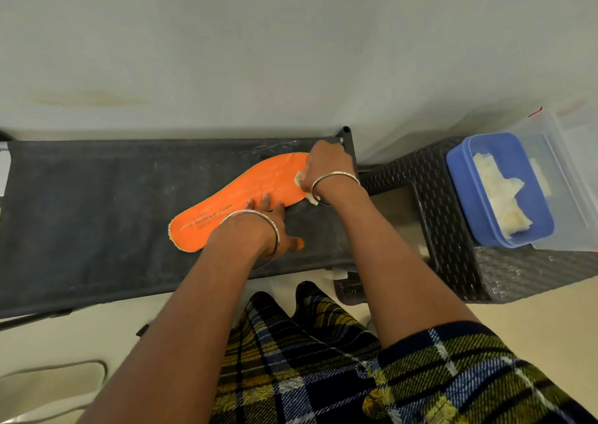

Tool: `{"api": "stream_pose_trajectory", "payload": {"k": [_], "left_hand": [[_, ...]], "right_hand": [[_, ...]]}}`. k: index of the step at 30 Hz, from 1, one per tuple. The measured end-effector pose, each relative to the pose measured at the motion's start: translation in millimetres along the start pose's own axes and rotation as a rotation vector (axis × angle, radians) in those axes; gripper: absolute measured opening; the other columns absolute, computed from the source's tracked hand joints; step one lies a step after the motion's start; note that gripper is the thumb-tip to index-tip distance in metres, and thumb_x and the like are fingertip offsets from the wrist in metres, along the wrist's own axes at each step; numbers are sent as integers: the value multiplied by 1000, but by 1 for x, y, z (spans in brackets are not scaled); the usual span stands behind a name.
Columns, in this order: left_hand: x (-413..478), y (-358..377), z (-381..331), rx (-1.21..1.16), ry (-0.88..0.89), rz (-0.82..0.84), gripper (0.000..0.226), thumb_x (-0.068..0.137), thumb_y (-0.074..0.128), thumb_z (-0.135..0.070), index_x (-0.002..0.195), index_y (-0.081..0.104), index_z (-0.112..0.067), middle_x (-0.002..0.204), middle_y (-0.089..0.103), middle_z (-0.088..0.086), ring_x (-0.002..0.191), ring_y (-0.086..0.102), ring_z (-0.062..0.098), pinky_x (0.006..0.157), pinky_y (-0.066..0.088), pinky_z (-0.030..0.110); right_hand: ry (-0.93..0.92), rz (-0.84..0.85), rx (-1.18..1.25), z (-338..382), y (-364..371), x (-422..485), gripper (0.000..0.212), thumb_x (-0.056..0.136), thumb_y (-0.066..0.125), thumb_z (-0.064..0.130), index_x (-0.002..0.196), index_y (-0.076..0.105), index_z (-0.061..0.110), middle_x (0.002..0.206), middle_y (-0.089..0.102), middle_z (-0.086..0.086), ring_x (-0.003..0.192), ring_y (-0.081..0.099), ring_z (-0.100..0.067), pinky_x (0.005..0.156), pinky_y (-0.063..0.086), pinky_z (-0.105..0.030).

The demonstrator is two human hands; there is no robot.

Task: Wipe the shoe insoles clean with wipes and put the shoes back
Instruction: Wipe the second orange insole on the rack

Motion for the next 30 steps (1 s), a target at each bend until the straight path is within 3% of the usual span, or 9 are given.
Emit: {"api": "stream_pose_trajectory", "payload": {"k": [3, 6, 8, 11, 13, 16, 19, 24, 30], "left_hand": [[0, 0, 0, -1, 0, -3, 87, 96, 45, -55, 154, -10, -21, 160, -22, 4, 147, -16, 33, 120, 6, 51], [-1, 0, -1, -4, 5, -5, 87, 96, 45, -54, 155, -9, -19, 160, -22, 4, 147, -15, 33, 120, 6, 50], [-1, 0, -1, 4, 3, -3, 87, 96, 44, -54, 155, -9, -19, 160, -22, 4, 147, -15, 33, 120, 6, 50], [0, -1, 0, 2, 2, 5, 86, 96, 44, -54, 154, -9, -20, 160, -22, 4, 147, -15, 33, 120, 6, 51], [0, -1, -1, -2, 2, 6, 86, 96, 45, -54, 154, -10, -20, 160, -22, 4, 147, -15, 33, 120, 6, 51], [0, -1, -1, -5, 7, 1, 87, 96, 45, -54, 154, -9, -20, 160, -22, 4, 147, -15, 33, 120, 6, 51], [-1, -1, 0, 0, 7, -5, 86, 96, 45, -54, 155, -9, -20, 160, -22, 4, 147, -15, 33, 120, 6, 50], [0, -2, -1, -1, 1, 0, 87, 96, 45, -55, 154, -9, -20, 160, -21, 4, 147, -15, 33, 120, 6, 51], [-2, -2, -1, -5, 5, -5, 86, 96, 44, -54, 155, -9, -19, 160, -21, 5, 148, -14, 33, 120, 6, 50]], "right_hand": [[31, 151, 99, -3, 11, -1, 34, 73, 79, 31, 99, 72, 10, 105, 72, -10, 95, 69, -26, 84, 58, -34], [54, -84, 4, -8, -1, 2, 28, 89, 68, 25, 111, 62, 8, 119, 65, -12, 112, 62, -30, 89, 50, -34], [39, -146, -15, -5, -7, 2, 18, 93, 63, 18, 109, 60, 10, 119, 63, -14, 112, 61, -31, 86, 49, -35], [36, 19, 52, -4, 2, 2, 19, 81, 74, 23, 87, 62, 9, 101, 70, -10, 90, 68, -25, 74, 52, -30], [59, 139, 157, -7, 11, 1, 28, 71, 81, 27, 89, 71, 8, 93, 73, -8, 85, 71, -24, 78, 60, -34], [104, 9, 108, -13, 6, 4, 37, 80, 77, 34, 103, 65, 8, 107, 69, -10, 103, 67, -26, 86, 54, -33], [85, -116, 38, -12, -4, 4, 33, 88, 69, 29, 111, 60, 8, 117, 64, -13, 112, 62, -30, 86, 50, -34], [7, 162, 128, 0, 12, -1, 30, 69, 83, 27, 92, 74, 11, 96, 73, -9, 88, 70, -25, 79, 60, -37], [82, -132, 63, -14, -9, 4, 32, 90, 67, 27, 112, 61, 5, 117, 63, -13, 111, 62, -29, 88, 50, -34]]}}
Point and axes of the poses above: each hand's wrist, its own x-axis towards the middle knuckle, its own y-axis out of the palm, z = x × y, the point moved 5 cm from there along x, towards the middle knuckle
